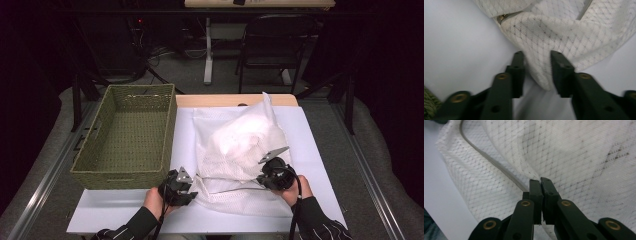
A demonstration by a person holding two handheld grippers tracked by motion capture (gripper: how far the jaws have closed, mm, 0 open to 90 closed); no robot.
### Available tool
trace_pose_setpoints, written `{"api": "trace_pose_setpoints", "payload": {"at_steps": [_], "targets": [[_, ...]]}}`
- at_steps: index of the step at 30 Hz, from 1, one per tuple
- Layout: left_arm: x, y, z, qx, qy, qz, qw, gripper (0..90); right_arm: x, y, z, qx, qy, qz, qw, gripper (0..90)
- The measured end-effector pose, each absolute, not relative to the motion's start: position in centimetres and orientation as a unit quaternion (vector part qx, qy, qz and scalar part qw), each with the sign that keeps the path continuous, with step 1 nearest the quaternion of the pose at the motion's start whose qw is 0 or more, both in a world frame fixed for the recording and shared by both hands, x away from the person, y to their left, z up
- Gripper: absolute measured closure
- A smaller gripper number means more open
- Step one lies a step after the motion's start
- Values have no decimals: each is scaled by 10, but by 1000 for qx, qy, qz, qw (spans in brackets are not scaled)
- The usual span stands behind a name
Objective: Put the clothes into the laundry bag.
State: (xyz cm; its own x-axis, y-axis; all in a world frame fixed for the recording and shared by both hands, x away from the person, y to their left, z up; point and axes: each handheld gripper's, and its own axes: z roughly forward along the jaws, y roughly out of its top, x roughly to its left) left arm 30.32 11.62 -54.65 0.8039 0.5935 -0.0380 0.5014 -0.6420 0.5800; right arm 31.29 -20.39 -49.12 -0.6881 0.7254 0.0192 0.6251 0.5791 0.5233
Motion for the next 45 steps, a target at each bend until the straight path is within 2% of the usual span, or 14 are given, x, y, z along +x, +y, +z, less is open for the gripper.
{"api": "trace_pose_setpoints", "payload": {"at_steps": [2, 11, 15, 16, 18, 20, 24, 26, 29, 31, 34, 45], "targets": [[303, 115, -547, 904, 301, 81, 295, 871, 312, -203, -490, 379, 884, 254, 102, 882], [274, 122, -540, 929, 251, 31, 271, 885, 307, -213, -488, 384, 881, 260, 94, 886], [266, 117, -539, 936, 232, 33, 261, 875, 305, -213, -495, 381, 887, 245, 85, 885], [268, 117, -539, 937, 232, 29, 259, 845, 307, -212, -499, 381, 889, 239, 86, 885], [270, 118, -537, 937, 239, 28, 254, 639, 311, -209, -503, 385, 890, 229, 83, 884], [272, 119, -532, 930, 250, 33, 266, 500, 313, -208, -506, 384, 893, 223, 79, 885], [280, 116, -522, 921, 261, 53, 284, 407, 311, -210, -504, 379, 894, 227, 79, 884], [286, 109, -520, 919, 266, 70, 284, 392, 309, -212, -501, 384, 891, 230, 80, 884], [295, 93, -520, 922, 257, 86, 277, 423, 309, -212, -500, 385, 890, 232, 81, 884], [300, 85, -521, 924, 254, 86, 271, 492, 309, -211, -500, 387, 889, 232, 81, 883], [308, 77, -526, 928, 256, 87, 258, 543, 309, -212, -499, 385, 888, 236, 85, 883], [328, 73, -523, 913, 287, 83, 280, 568, 309, -214, -492, 387, 883, 252, 85, 879]]}}
